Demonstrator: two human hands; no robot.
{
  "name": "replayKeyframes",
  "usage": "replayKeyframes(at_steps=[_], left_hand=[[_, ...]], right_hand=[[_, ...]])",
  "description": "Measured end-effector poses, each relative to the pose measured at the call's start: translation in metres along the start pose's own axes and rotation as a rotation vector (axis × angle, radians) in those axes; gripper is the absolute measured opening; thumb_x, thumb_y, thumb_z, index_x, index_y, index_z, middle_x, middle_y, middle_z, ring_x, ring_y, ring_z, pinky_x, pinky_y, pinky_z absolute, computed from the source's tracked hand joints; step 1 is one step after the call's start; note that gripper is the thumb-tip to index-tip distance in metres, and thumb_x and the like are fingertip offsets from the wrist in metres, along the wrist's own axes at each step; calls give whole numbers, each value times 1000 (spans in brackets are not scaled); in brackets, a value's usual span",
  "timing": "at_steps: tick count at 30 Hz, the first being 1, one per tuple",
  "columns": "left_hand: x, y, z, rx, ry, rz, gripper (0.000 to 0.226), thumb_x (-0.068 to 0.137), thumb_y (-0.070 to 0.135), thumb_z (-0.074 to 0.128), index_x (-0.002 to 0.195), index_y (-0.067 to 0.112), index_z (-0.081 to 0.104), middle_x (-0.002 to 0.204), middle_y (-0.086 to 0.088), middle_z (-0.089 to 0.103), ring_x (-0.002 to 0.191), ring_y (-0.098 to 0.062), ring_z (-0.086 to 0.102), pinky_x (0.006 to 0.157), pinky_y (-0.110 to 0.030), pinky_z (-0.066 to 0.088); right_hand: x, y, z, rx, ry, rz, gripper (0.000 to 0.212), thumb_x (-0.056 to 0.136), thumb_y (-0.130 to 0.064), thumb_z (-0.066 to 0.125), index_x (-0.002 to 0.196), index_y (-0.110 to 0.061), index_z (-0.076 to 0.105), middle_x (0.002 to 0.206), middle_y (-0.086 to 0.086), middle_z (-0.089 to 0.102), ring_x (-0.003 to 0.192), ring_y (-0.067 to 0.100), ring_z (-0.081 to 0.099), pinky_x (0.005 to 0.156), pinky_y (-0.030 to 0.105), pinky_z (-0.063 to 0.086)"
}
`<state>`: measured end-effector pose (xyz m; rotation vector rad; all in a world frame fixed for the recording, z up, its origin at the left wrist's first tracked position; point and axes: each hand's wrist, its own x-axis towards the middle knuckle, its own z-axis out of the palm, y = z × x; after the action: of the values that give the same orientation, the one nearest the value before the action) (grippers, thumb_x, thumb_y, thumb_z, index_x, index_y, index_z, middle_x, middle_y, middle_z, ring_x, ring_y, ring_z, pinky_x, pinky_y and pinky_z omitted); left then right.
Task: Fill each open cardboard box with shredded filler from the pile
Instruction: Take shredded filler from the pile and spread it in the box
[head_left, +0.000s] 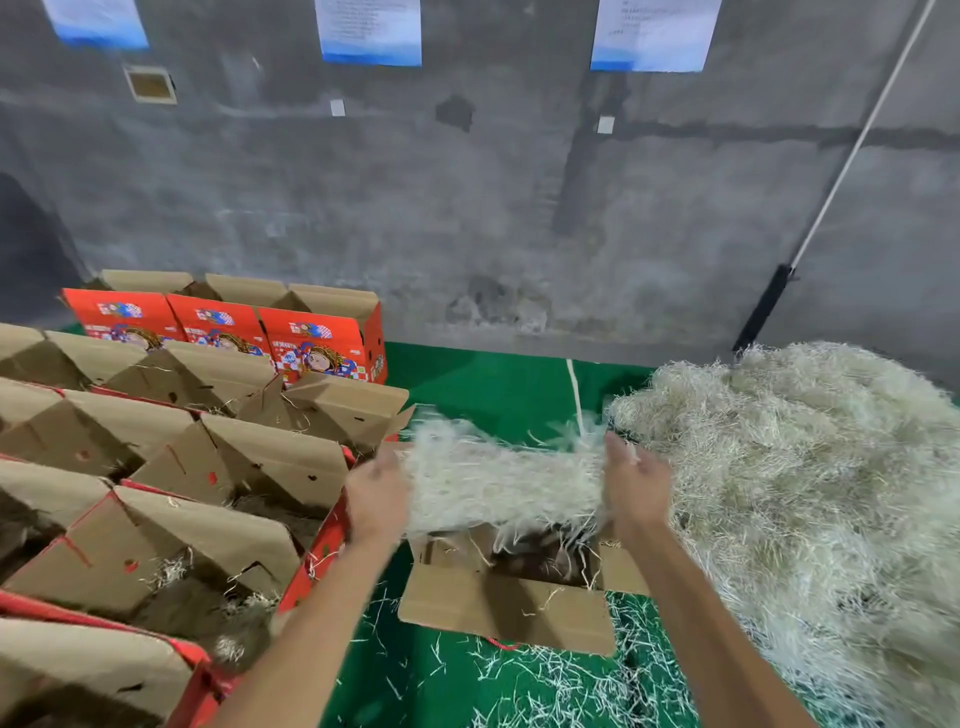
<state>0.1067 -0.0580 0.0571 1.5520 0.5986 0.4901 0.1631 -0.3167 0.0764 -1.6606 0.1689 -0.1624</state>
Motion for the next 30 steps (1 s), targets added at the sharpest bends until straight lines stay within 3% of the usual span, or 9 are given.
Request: replayKeyframes(at_steps=[3, 9, 11, 16, 20, 24, 25, 27, 30], left_hand=[[4, 4, -11, 50, -20, 83, 52, 103, 26, 49, 54, 16, 38, 40, 11, 31, 37, -8, 28, 40, -23, 24], [-9, 12, 13, 183, -303, 102, 50, 92, 61, 54, 64, 22, 44, 48, 10, 26, 42, -10, 21, 41, -22, 23], [-11, 14, 18, 175, -335, 118, 45, 92, 64, 51, 74, 23, 53, 48, 10, 30, 44, -10, 25, 41, -22, 23], [-34, 17, 63, 289, -454, 210, 45, 98, 53, 47, 67, 24, 63, 51, 11, 50, 42, -1, 39, 41, -17, 33], [24, 27, 9, 133, -86, 65, 47, 95, 57, 50, 72, 16, 54, 54, 6, 43, 54, -15, 39, 55, -27, 36], [7, 26, 30, 171, -211, -83, 69, 90, 74, 36, 110, 15, 64, 101, -13, 67, 96, -27, 66, 102, -49, 41], [-8, 25, 49, 194, -270, -97, 78, 85, 82, 29, 119, 18, 60, 116, -9, 64, 109, -25, 63, 88, -34, 41], [-32, 25, 76, 183, -404, -134, 92, 80, 90, 20, 145, 28, 41, 147, -2, 46, 136, -29, 44, 112, -52, 32], [-37, 18, 77, 134, -480, -159, 104, 64, 101, 33, 151, 46, 21, 158, 14, 25, 145, -16, 27, 114, -45, 25]], right_hand=[[8, 7, -16, 76, 82, 64, 49, 97, -38, 61, 137, -11, 52, 49, -8, 41, 41, 6, 37, 36, 22, 31], [-4, 19, 5, -73, -150, 7, 68, 87, -67, 57, 138, -21, 52, 65, -8, 60, 58, 6, 58, 61, 34, 53], [-9, 15, 11, -77, -192, -31, 62, 82, -77, 55, 119, -28, 59, 93, -7, 66, 80, -2, 63, 80, 36, 56], [-31, -2, 54, -345, -224, -340, 51, 90, -72, 49, 87, -24, 67, 65, -26, 62, 55, -3, 57, 61, 5, 42], [16, -2, -13, -132, -26, -179, 54, 99, -45, 52, 67, -2, 59, 40, -15, 40, 34, 4, 32, 39, 19, 30], [17, -17, -9, 13, -64, -151, 63, 97, -51, 51, 72, 7, 55, 54, 1, 61, 41, 24, 56, 43, 35, 52], [8, -20, 10, -16, -119, -121, 64, 96, -59, 45, 71, -1, 56, 56, -1, 60, 45, 25, 54, 45, 32, 48], [-4, -20, 40, -89, -200, -88, 73, 96, -71, 27, 81, -11, 66, 66, -2, 64, 61, 15, 60, 56, 24, 49], [-11, -13, 42, 2, -353, 28, 66, 99, -68, 26, 98, -23, 74, 88, 2, 76, 76, 11, 70, 69, 27, 55]])
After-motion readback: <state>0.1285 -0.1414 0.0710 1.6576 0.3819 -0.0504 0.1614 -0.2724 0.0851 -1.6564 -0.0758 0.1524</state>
